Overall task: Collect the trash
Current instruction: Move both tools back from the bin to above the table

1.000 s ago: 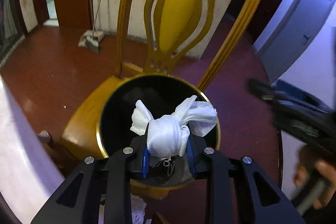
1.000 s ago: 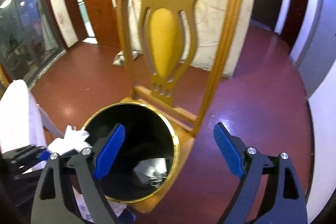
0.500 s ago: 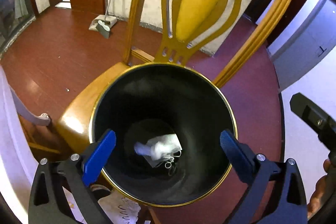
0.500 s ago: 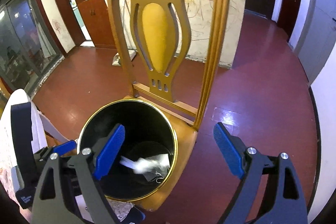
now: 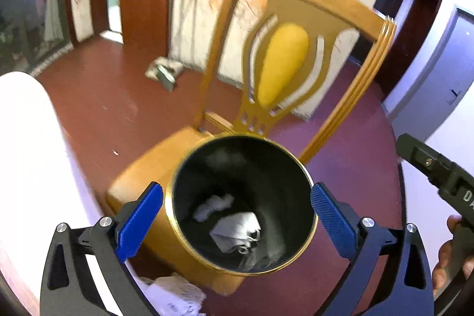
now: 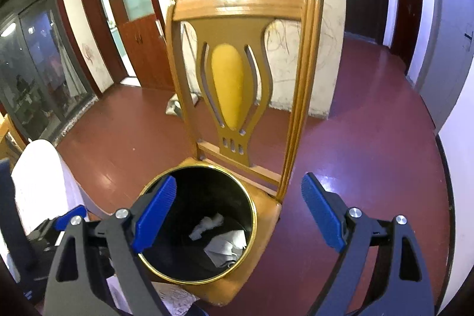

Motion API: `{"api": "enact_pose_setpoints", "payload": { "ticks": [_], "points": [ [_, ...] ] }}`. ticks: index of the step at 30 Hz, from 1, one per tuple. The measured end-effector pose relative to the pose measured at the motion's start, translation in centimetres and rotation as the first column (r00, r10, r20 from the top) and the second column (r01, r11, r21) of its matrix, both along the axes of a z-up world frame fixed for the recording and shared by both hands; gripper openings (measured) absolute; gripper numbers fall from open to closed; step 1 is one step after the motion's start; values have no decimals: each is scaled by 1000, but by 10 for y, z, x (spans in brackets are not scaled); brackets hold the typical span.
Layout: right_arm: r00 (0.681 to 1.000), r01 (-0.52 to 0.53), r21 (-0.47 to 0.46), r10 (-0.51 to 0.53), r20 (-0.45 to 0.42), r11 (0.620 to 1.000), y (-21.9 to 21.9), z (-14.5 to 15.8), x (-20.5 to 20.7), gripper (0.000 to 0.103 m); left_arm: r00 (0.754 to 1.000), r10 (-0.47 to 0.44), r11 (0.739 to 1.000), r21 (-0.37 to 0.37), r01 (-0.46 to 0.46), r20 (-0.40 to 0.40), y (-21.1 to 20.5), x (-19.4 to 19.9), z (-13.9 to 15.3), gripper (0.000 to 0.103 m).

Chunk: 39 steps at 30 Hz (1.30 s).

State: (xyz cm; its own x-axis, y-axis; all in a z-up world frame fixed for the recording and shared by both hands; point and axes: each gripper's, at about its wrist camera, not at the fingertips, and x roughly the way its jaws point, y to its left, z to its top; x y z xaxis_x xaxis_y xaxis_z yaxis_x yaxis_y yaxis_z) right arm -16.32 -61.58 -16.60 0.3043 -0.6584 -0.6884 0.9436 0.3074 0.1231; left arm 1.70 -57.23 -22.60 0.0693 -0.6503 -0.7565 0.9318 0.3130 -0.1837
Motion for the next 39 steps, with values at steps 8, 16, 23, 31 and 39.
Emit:
{"api": "enact_pose_setpoints", "payload": {
  "ticks": [8, 16, 23, 31, 39],
  "points": [
    [990, -77, -171, 96, 108, 982, 66, 54, 24, 99, 962, 209, 972, -140, -186, 173, 91, 15, 75, 97],
    [902, -298, -328, 377, 210, 896, 157, 105, 76, 99, 813, 523, 846, -272, -458, 257, 237, 44, 134, 97],
    [767, -478, -404, 595, 239, 779, 237, 127, 128, 99, 601, 710, 704, -363, -611, 367, 364, 35, 175, 97],
    [591, -635, -457, 773, 232, 623, 315, 156, 165, 99, 446, 831, 555, -443, -704, 332, 474, 17, 203, 97],
    [442, -717, -494, 869, 224, 492, 383, 177, 179, 99, 295, 903, 419, -491, -764, 312, 546, 12, 215, 97]
  ]
}}
